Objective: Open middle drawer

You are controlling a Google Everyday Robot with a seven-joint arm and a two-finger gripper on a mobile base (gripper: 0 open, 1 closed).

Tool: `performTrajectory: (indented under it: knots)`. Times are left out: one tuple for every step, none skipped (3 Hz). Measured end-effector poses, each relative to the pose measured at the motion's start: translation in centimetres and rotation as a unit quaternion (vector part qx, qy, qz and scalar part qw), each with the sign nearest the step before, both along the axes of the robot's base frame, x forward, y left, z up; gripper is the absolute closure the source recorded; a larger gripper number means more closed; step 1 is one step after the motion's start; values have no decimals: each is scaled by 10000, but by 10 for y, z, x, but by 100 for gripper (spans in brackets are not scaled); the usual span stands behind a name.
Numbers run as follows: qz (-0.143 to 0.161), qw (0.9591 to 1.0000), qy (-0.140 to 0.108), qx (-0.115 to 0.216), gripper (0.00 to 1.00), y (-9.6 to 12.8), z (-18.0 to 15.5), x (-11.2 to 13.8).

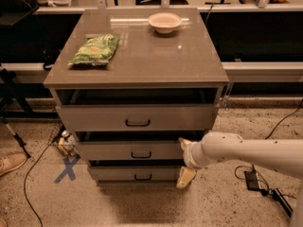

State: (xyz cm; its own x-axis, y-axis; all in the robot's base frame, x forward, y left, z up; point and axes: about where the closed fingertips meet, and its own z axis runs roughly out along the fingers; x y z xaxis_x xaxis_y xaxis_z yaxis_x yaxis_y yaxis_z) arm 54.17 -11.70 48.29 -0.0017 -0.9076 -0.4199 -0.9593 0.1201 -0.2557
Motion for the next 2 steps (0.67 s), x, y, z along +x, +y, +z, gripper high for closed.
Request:
performTrajectory:
  knots:
    - [-43,9997,-200,-106,0,-6,-27,26]
    - [-110,9992,-338,-166,0,-7,-52,52]
